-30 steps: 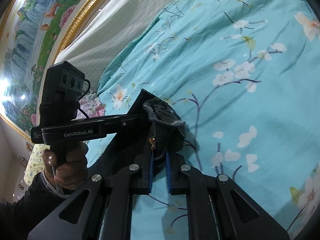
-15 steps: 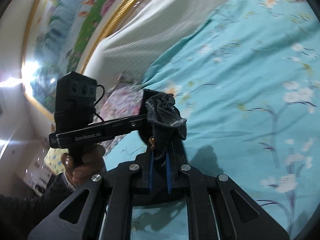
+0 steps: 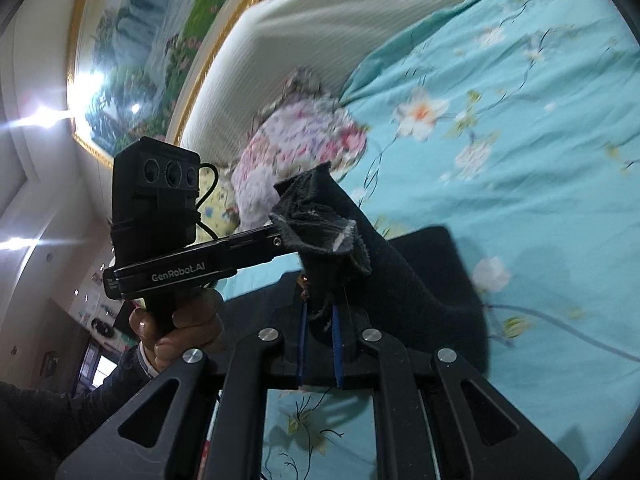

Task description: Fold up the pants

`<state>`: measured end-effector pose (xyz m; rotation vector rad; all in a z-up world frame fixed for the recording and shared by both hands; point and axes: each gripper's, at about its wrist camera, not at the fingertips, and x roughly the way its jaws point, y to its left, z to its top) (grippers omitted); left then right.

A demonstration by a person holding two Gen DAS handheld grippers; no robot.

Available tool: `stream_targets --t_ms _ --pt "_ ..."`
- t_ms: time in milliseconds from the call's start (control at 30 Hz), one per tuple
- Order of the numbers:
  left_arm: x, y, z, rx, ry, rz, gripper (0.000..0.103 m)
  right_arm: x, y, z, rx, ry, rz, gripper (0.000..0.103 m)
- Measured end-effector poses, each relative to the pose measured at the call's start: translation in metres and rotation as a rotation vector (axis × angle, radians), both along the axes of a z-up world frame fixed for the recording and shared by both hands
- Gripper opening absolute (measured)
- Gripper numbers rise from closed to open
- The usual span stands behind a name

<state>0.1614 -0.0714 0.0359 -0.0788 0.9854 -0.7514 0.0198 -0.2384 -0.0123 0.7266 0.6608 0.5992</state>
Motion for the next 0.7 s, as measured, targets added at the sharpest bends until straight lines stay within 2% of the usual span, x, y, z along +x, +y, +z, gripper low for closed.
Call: stream_targets --t_ms 200,700 --pt "-0.005 0.025 -0.029 -0.006 0.037 0.053 0.01 0.01 0.027 -0.019 -0.044 0.051 0.047 0.011" --pt "-0.015 0.053 -0.06 -0.007 0.076 0.138 0.011 0.023 0.055 -0.043 -0.102 0.118 0.107 0.013"
